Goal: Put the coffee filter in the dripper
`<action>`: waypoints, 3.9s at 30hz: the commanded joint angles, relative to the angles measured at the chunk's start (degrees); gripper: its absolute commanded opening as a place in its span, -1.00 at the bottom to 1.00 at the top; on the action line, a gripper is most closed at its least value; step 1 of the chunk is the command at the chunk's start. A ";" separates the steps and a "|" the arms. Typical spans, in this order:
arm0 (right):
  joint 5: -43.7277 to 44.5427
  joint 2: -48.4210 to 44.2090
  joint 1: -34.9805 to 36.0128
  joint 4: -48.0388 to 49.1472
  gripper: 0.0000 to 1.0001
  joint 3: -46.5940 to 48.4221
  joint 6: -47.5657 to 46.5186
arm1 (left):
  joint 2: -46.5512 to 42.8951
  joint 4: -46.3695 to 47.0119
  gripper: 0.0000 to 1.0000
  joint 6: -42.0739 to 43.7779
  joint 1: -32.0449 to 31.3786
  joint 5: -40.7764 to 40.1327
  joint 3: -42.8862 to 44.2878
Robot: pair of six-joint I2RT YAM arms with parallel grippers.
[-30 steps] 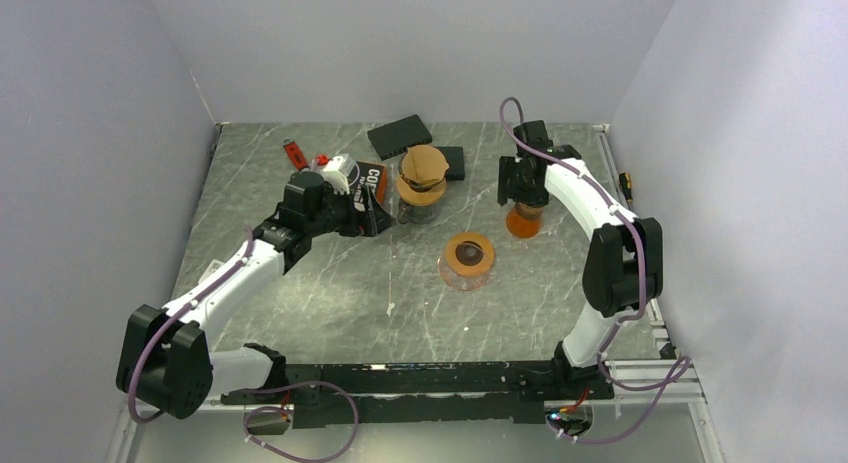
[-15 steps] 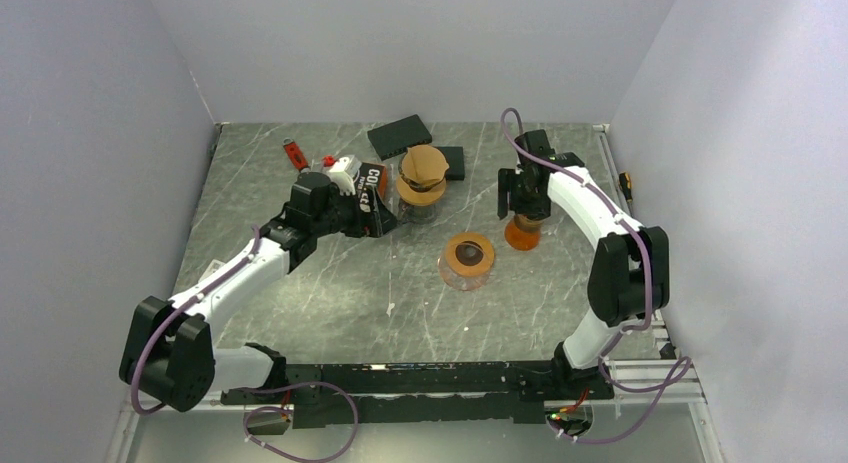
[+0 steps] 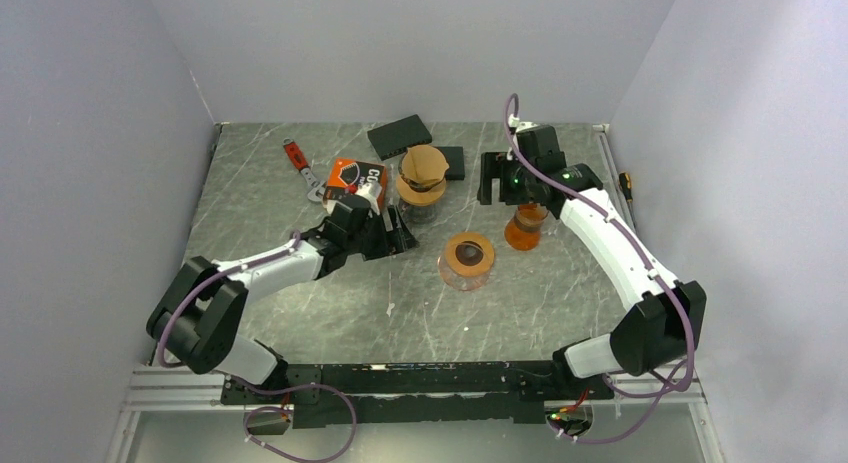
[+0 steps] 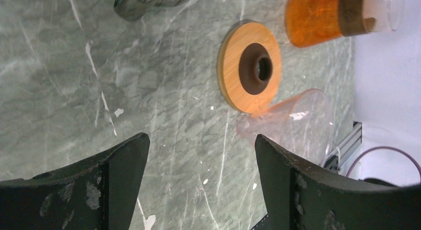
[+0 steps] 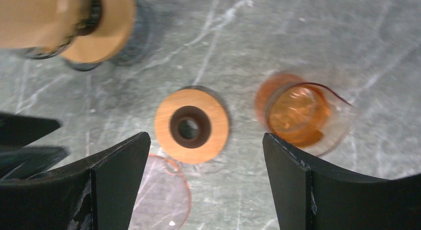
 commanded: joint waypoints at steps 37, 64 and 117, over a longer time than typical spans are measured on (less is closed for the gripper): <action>-28.23 11.67 7.30 12.51 0.19 -15.90 5.08 | -4.17 -11.14 0.69 0.83 -4.78 -19.07 5.67; -4.58 19.38 11.19 12.93 0.48 -9.13 1.34 | -2.70 -12.25 0.71 2.03 -4.81 -17.90 6.19; -3.60 14.41 12.79 12.11 -0.20 -9.64 3.40 | -9.88 -16.49 0.74 3.80 -4.10 -22.25 6.99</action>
